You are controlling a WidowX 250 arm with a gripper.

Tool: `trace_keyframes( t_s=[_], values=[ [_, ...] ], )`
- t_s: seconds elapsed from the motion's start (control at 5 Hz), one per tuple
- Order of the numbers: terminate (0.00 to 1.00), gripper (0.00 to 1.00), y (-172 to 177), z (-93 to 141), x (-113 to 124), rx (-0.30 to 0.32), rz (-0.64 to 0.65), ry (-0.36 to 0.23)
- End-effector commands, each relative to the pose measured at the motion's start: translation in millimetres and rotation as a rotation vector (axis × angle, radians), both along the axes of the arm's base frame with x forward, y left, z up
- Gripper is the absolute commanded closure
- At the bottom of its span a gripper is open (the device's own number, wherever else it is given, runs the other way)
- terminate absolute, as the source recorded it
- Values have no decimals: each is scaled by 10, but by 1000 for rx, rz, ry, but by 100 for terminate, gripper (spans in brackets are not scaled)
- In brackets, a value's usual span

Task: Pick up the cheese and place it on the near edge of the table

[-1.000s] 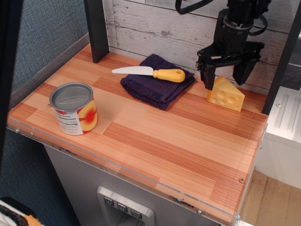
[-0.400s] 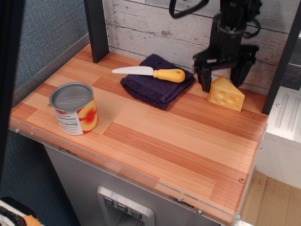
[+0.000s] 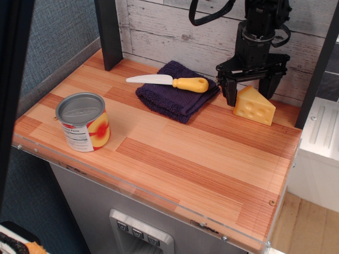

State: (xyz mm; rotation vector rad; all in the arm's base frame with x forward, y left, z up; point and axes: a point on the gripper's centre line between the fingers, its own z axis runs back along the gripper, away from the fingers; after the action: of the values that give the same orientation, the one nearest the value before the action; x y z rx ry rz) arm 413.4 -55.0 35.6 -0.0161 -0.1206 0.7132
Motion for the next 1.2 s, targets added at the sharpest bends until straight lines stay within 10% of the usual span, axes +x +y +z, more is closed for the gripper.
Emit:
trace_keyframes(
  t_s=[0.0, 1.0],
  values=[
    [0, 100, 17, 147, 79, -5, -5, -51],
    [0, 100, 87, 606, -56, 62, -210, 23]
  ],
)
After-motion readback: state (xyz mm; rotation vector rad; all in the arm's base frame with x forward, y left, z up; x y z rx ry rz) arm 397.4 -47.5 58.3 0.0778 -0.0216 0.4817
